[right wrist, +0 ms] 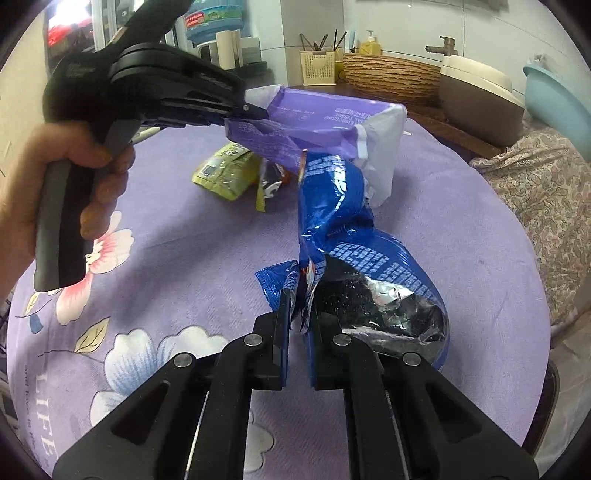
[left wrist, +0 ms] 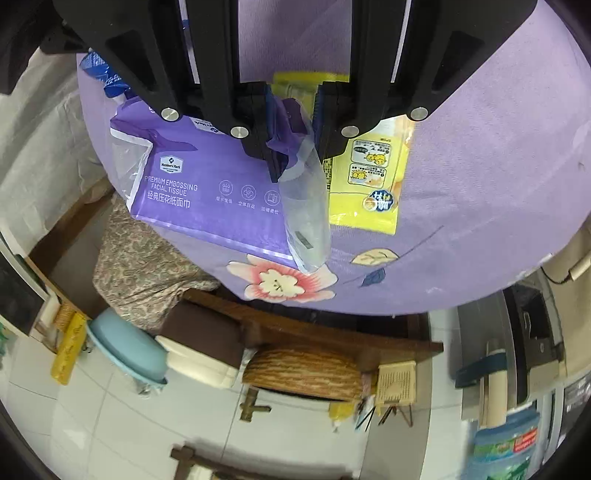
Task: Collect trash
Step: 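Carry the blue chip bag into the bin and open the right gripper while the left holds the purple bag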
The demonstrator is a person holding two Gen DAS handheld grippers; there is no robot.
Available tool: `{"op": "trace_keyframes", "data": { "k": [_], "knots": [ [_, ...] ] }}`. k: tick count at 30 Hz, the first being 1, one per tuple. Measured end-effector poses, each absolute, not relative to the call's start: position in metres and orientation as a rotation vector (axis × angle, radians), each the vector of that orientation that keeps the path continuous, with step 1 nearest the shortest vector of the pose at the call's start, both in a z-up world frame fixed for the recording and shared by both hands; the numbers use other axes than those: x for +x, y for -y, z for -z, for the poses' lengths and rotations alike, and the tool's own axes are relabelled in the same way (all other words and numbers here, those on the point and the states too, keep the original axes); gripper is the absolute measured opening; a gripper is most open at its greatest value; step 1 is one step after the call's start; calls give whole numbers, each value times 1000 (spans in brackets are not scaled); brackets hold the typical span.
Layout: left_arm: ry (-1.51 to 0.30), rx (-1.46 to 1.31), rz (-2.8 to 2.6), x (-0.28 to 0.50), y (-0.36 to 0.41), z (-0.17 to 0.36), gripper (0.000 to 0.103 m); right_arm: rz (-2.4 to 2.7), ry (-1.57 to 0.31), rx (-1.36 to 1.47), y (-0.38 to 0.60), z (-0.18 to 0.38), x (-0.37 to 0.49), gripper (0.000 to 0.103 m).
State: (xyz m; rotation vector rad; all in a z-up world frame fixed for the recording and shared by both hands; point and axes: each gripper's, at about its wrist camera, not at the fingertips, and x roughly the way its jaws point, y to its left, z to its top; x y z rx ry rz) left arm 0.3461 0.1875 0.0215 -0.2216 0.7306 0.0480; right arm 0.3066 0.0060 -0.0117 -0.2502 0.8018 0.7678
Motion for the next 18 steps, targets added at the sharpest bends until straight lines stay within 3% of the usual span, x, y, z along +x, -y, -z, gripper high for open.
{"op": "trace_keyframes", "data": {
  "k": [7,18],
  "knots": [
    [-584,-132,-32,293,-176,-46,16,-789,-727,-248,22,-3,271,8],
    [-515,-178,41,237,-157,-59,16,-801,-683,-165,69,-18,232,8]
  ]
}}
